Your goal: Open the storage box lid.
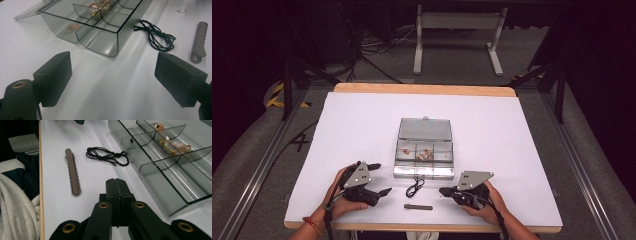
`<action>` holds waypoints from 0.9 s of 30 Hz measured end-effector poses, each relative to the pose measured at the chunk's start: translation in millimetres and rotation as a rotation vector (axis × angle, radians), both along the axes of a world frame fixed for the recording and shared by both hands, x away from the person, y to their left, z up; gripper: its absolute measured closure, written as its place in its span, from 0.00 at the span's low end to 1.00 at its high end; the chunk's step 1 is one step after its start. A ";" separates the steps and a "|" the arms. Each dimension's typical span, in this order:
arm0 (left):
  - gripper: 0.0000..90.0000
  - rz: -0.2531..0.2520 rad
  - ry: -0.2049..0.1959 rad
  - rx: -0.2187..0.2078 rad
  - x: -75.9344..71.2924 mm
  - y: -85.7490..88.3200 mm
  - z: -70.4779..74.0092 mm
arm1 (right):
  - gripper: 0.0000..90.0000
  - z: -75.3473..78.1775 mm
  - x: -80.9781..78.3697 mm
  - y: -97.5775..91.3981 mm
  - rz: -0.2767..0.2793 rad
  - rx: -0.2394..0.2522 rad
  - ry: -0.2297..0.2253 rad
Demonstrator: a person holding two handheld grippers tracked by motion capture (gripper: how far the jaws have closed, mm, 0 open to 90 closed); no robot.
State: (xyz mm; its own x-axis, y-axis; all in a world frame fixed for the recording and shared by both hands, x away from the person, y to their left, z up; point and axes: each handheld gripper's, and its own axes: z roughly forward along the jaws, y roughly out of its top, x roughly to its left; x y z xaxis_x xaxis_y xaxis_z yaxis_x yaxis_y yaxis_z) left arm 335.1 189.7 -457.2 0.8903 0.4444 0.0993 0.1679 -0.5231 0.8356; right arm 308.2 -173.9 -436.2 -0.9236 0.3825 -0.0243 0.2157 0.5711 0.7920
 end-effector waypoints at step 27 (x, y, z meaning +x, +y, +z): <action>0.17 -0.003 0.006 0.010 0.5 -0.9 -0.1 | 0.95 -14.9 7.7 13.2 0.030 -0.062 0.046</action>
